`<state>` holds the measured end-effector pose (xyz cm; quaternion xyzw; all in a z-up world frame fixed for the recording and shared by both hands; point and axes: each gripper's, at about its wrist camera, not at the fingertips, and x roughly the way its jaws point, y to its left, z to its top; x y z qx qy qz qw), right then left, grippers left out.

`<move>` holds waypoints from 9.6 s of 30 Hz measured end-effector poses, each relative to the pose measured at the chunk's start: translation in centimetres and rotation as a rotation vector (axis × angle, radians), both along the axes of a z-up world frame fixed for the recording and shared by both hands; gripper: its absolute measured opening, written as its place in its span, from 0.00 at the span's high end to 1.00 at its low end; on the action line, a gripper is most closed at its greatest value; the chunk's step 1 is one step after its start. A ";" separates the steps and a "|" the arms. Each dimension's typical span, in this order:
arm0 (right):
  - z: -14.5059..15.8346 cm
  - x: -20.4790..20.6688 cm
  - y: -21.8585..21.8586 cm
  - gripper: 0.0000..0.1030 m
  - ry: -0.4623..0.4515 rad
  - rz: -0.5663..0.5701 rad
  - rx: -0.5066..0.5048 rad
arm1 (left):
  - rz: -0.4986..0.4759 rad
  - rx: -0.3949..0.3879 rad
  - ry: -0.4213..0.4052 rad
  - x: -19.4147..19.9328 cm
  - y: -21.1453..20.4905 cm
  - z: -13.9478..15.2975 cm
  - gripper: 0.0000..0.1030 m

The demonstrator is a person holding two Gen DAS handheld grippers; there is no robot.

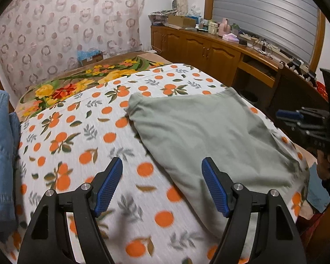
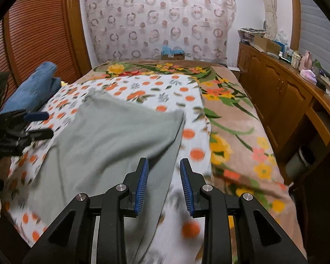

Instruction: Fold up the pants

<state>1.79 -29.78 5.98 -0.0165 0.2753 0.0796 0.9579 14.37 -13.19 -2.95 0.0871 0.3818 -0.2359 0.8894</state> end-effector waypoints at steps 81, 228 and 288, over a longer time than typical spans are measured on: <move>-3.5 -6.7 1.2 0.91 0.024 0.043 0.146 | -0.124 -0.123 0.161 -8.4 -1.6 -2.7 0.93; 1.9 1.3 8.5 0.92 -0.079 0.357 0.198 | 0.125 -0.132 -0.119 -9.9 11.4 5.8 0.95; -2.8 9.7 10.4 0.80 0.065 0.314 0.036 | 0.214 -0.083 0.056 -5.3 13.8 -3.0 0.66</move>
